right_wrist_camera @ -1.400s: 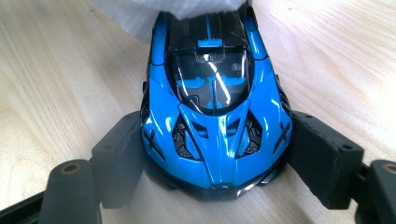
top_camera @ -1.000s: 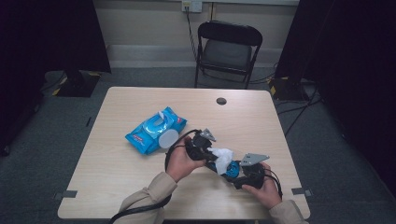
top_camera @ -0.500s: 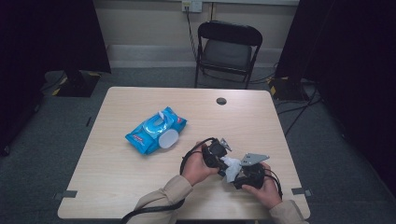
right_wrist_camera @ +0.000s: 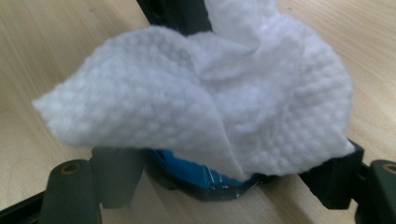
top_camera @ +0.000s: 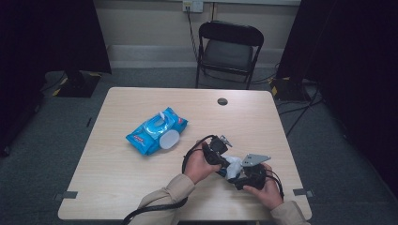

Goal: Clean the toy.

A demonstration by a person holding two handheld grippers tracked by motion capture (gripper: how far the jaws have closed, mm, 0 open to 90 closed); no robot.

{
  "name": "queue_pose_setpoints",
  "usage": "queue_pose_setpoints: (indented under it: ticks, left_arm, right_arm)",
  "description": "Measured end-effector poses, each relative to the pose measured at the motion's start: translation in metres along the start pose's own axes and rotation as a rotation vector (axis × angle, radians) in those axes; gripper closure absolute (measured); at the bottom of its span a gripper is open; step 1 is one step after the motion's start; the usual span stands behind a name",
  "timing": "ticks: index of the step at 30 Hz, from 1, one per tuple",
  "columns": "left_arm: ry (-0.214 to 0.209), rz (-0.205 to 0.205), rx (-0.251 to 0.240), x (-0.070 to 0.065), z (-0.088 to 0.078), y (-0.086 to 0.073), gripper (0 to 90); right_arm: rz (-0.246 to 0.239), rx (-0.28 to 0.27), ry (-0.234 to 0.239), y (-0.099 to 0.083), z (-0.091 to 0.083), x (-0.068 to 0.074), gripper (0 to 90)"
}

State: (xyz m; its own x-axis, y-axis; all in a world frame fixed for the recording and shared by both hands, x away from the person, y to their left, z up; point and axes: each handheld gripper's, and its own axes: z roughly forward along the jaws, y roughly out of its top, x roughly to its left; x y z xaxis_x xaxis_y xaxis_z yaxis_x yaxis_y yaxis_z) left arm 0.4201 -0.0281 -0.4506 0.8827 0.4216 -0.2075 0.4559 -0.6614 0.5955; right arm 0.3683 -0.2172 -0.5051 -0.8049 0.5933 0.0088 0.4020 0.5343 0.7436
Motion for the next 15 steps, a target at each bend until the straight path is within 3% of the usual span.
queue_pose_setpoints:
  ticks: [15]
  left_arm:
    - [0.092, -0.054, -0.024, 0.028, -0.021, -0.018, 85.4]
  right_arm:
    - [0.000, 0.000, 0.000, 0.000, 0.000, 0.000, 23.6]
